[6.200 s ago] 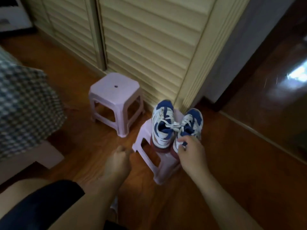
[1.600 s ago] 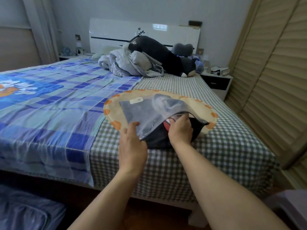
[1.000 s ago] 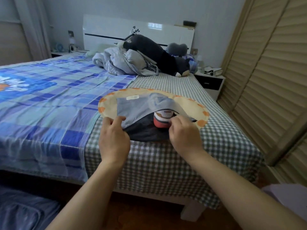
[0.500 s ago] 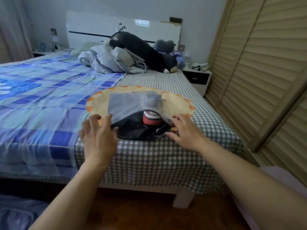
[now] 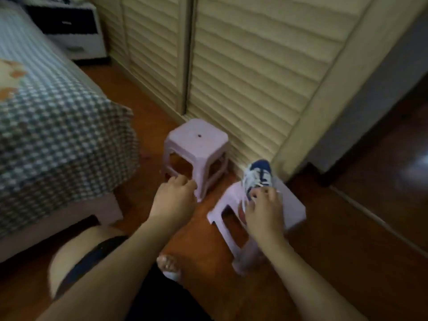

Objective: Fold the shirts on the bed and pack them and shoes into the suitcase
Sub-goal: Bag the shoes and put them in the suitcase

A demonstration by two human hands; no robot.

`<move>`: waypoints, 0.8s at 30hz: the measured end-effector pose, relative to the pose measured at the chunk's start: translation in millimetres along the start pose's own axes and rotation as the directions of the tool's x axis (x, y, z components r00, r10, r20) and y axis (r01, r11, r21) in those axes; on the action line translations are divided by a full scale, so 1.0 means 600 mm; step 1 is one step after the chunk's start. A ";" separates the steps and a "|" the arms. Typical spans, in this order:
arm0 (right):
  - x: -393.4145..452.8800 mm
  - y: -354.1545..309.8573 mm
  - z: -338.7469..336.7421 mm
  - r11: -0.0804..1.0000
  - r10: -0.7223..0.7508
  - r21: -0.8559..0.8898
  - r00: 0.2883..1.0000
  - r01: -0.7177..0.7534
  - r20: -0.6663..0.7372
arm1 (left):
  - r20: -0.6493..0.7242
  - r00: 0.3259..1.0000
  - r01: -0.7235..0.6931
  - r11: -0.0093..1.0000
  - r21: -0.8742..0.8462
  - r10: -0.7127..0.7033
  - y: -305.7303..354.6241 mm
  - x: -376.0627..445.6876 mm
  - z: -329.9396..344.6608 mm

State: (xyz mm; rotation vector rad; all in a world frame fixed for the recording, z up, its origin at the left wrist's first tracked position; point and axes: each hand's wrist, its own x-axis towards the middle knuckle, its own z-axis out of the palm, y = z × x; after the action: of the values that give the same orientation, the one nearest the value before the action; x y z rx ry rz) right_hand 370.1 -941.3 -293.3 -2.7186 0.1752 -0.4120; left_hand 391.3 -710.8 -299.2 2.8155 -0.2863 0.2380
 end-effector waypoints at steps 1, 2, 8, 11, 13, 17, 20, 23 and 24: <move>0.003 0.040 -0.009 0.998 0.053 -0.033 0.999 -0.053 0.011 | 0.085 0.996 0.004 0.998 0.059 -0.009 0.004 -0.009 0.033; 0.012 0.072 -0.010 0.995 0.088 -0.047 0.995 -0.085 0.055 | 0.165 0.986 0.014 0.993 0.120 -0.034 0.000 -0.015 0.056; 0.061 0.119 0.063 0.996 0.086 -0.049 0.965 -0.077 0.249 | 0.077 0.981 0.166 0.976 0.142 -0.178 -0.031 -0.010 0.051; 0.064 0.094 0.068 0.995 0.100 0.006 0.989 -0.101 0.113 | 0.055 0.983 0.167 0.975 0.149 -0.177 -0.026 -0.027 0.051; 0.066 0.058 0.051 0.995 0.015 0.097 0.999 -0.019 0.038 | 0.038 0.989 0.133 0.977 0.168 -0.141 -0.024 -0.034 0.050; 0.083 -0.067 -0.017 0.904 -0.218 0.370 0.975 0.216 -0.039 | -0.163 0.974 0.177 0.979 0.099 -0.159 -0.054 -0.025 -0.011; 0.092 -0.198 -0.054 0.744 -0.386 0.555 0.917 0.371 -0.096 | -0.296 0.889 0.341 0.937 -0.079 -0.349 -0.109 -0.043 -0.122; 0.071 -0.344 -0.089 0.574 -0.436 0.741 0.896 0.348 -0.083 | -0.361 0.797 0.496 0.866 -0.064 -0.484 -0.205 -0.122 -0.248; 0.058 -0.389 -0.101 0.516 -0.448 0.795 0.891 0.320 -0.067 | -0.398 0.755 0.551 0.833 -0.045 -0.521 -0.239 -0.161 -0.289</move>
State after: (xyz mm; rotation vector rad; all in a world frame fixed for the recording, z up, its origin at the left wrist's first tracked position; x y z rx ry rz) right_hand 399.7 -754.5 -139.7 -1.8359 -0.5617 -0.2971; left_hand 306.6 -506.3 -194.3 2.6897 0.6350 0.6767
